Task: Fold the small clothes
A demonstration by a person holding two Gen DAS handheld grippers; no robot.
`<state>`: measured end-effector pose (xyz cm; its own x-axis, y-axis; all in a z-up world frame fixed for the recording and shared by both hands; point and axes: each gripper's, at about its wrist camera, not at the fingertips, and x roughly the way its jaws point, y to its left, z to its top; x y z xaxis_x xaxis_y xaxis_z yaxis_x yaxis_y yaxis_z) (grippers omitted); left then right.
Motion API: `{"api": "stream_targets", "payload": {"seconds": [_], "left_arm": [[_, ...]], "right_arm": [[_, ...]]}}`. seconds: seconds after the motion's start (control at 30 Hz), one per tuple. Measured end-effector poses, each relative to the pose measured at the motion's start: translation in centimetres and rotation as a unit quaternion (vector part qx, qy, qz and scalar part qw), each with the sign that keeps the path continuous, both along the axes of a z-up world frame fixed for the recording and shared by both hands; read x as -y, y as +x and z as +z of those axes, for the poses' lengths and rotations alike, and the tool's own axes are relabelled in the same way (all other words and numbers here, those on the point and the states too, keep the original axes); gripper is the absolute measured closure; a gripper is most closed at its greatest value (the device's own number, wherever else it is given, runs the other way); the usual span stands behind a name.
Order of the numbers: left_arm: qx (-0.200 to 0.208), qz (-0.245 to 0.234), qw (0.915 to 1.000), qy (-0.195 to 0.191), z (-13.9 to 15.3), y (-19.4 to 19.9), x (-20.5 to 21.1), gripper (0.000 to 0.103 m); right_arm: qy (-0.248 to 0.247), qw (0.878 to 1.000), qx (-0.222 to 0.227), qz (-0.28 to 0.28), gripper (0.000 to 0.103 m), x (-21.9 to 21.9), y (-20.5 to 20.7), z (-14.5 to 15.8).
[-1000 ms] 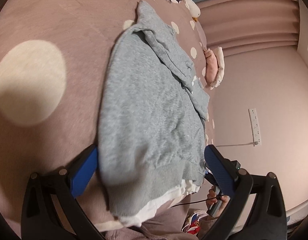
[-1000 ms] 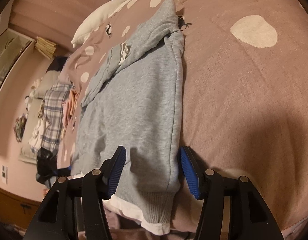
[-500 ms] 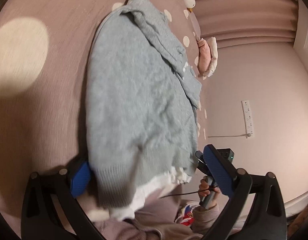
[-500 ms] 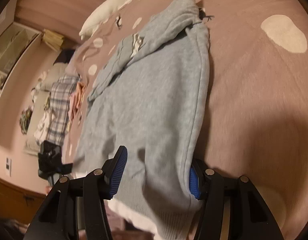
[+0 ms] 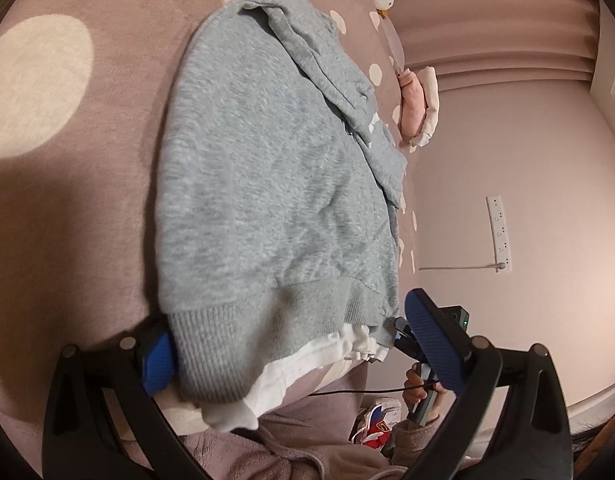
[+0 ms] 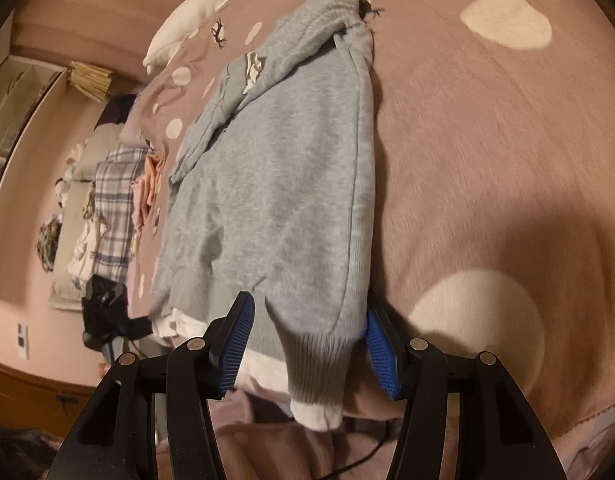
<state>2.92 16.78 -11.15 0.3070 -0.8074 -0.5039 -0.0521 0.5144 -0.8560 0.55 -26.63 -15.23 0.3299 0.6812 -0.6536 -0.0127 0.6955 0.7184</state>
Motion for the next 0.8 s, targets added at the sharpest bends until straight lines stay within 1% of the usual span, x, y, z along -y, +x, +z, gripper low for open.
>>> {"api": "stream_targets", "payload": {"seconds": [0.1,0.13,0.17,0.2,0.23,0.27,0.3,0.37,0.4,0.47,0.53,0.57,0.6,0.63,0.67,0.73,0.77,0.8], "left_arm": [[-0.001,-0.002,1.0,0.006,0.1,0.3,0.6,0.003],[0.0,-0.002,0.9999,0.011,0.3,0.4,0.9,0.005],[0.002,0.0,0.9999,0.016,0.4,0.3,1.0,0.014],[0.001,0.0,0.9998,0.018,0.3,0.2,1.2,0.028],[-0.006,0.0,0.9997,0.024,0.1,0.1,1.2,0.035],[-0.013,0.003,0.9994,0.031,-0.2,-0.1,1.2,0.046],[-0.02,0.008,0.9992,0.035,-0.5,-0.2,1.0,0.055],[-0.034,0.021,0.9989,0.026,-1.1,-0.5,0.1,0.066],[-0.038,0.025,0.9987,0.022,-1.3,-0.6,-0.2,0.069],[-0.043,0.025,0.9986,0.019,-1.4,-0.7,-0.5,0.072],[-0.04,0.015,0.9987,0.028,-1.1,-0.8,-0.3,0.074],[-0.037,0.007,0.9989,0.029,-0.9,-0.8,-0.1,0.076],[-0.033,0.002,0.9991,0.026,-0.7,-0.7,0.0,0.081],[-0.027,-0.002,0.9994,0.022,-0.5,-0.5,0.2,0.081],[-0.021,-0.002,0.9997,0.013,-0.3,-0.4,0.2,0.082],[-0.006,0.005,0.9997,-0.024,0.2,-0.1,-0.2,0.087],[0.003,0.012,0.9987,-0.049,0.5,0.3,-0.5,0.088],[0.009,0.018,0.9978,-0.063,0.9,0.7,-0.7,0.088]], "right_arm": [[0.006,1.0,0.004,-0.003,0.047,-0.8,0.2,-0.2],[0.006,1.0,0.007,-0.005,0.047,-1.1,0.3,-0.1],[0.007,1.0,0.009,-0.003,0.047,-1.5,0.5,0.0],[0.004,1.0,0.011,-0.002,0.047,-1.7,0.6,0.1],[0.0,1.0,0.014,-0.002,0.047,-1.9,0.6,0.2],[-0.004,1.0,0.017,0.001,0.047,-2.0,0.5,0.4],[-0.01,1.0,0.019,0.003,0.049,-2.0,0.4,0.5],[-0.014,1.0,0.017,0.007,0.056,-1.8,0.1,0.4],[-0.014,1.0,0.014,0.006,0.061,-1.7,-0.1,0.3],[-0.009,1.0,0.015,0.002,0.063,-1.4,-0.3,0.1],[-0.003,1.0,0.015,-0.002,0.064,-1.3,-0.3,-0.1],[0.0,1.0,0.017,-0.003,0.064,-1.3,-0.3,-0.1],[0.004,1.0,0.022,-0.005,0.066,-1.3,-0.1,0.0],[0.008,1.0,0.025,-0.005,0.069,-1.4,0.0,0.0],[0.014,0.999,0.029,-0.003,0.07,-1.5,0.3,0.2],[0.039,0.998,0.044,0.001,0.073,-1.8,0.8,0.8],[0.049,0.998,0.051,0.002,0.073,-1.8,1.1,1.1],[0.067,0.996,0.061,0.002,0.073,-1.8,1.5,1.6]]}}
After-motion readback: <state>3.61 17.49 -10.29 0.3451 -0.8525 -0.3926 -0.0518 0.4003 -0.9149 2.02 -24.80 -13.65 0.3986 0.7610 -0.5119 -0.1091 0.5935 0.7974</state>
